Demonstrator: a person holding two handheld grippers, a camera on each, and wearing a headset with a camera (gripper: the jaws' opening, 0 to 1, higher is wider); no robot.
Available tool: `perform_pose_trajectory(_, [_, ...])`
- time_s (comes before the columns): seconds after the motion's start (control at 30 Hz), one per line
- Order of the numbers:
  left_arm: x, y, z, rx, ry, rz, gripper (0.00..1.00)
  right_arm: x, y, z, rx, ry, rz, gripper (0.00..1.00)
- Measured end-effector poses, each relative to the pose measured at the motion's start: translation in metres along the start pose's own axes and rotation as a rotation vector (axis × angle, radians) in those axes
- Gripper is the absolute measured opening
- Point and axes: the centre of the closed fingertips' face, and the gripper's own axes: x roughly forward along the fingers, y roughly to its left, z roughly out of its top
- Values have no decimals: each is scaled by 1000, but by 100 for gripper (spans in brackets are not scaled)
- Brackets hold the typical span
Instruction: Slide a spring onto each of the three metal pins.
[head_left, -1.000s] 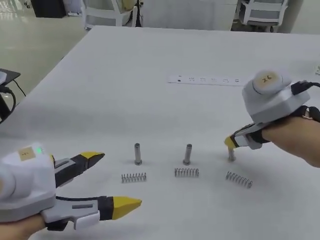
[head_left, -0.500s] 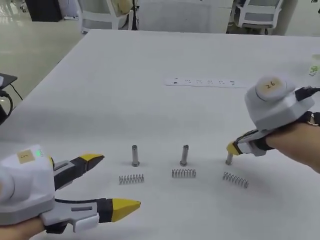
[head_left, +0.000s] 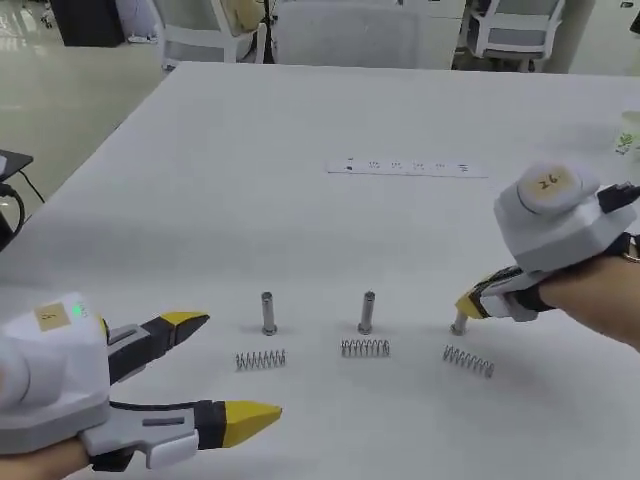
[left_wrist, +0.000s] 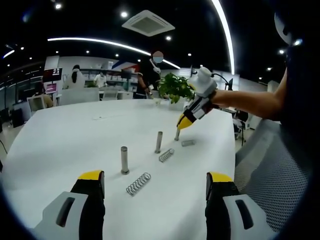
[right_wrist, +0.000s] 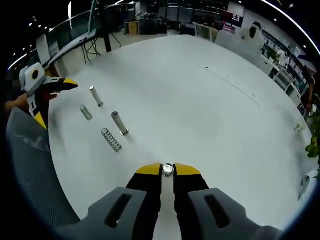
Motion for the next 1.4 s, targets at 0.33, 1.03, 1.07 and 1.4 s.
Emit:
perform_pose_trajectory(0.33, [-2,0,0,2,3,2,80,0,0,1,-22,-6,5,6])
perform_pose_trajectory(1.03, [-1,0,-2,5,8,-1,80,-5,2,-2,-45,-20,6,15])
perform_pose_trajectory(1.07, [-1,0,-2,5,8,-1,80,-6,2,-2,-47,-21,4,16])
perform_pose_trajectory(1.4, [0,-1,-2,3,9,-3,80,-12,0,-9,-59,-22,8,19])
